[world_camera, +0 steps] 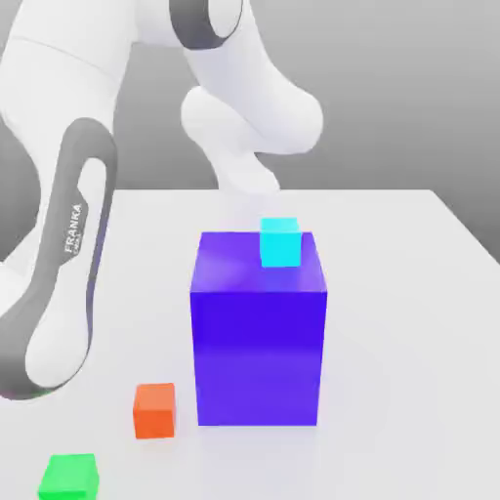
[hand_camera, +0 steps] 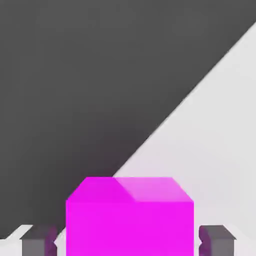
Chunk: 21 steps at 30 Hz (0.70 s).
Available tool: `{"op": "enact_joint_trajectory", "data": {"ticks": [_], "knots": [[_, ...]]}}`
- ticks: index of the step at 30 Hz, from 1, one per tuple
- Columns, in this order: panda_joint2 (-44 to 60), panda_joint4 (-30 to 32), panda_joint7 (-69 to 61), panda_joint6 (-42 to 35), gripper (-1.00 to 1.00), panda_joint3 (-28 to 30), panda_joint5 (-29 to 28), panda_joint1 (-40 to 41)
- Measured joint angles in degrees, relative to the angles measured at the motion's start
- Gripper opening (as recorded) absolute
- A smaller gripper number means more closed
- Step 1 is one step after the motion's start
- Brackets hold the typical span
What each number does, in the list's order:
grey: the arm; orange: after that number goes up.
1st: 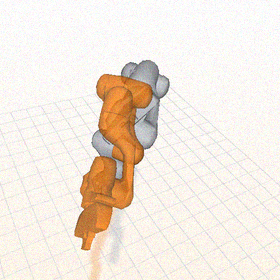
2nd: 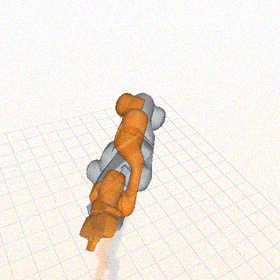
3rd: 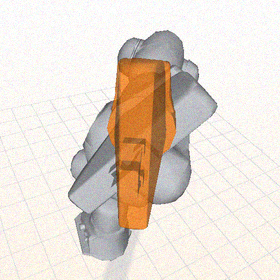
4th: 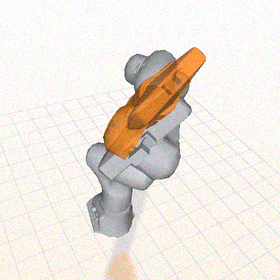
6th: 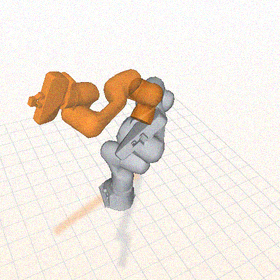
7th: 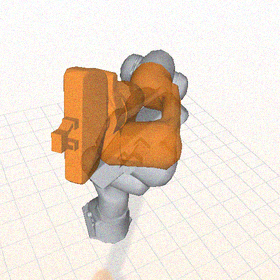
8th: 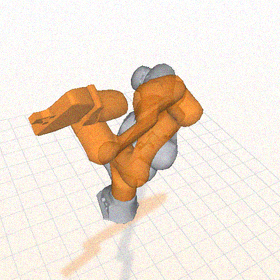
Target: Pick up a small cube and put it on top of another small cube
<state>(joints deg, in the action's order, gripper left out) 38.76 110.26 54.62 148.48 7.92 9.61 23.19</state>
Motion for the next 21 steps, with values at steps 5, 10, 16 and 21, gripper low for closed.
{"op": "enact_joint_trajectory", "data": {"ticks": [5, 10, 16, 21], "knots": [[-2.7, 0.7, 0.3, -2.1, -1.0, 0.6, -0.4, -0.4], [-11.3, 6.7, 7.5, -4.7, -1.0, 2.3, -1.1, -4.3], [-21.0, 17.0, 22.7, -3.9, -1.0, 3.9, -2.9, -10.9], [-16.8, 19.5, 25.5, 2.7, -1.0, 2.8, -1.2, -11.6]]}}
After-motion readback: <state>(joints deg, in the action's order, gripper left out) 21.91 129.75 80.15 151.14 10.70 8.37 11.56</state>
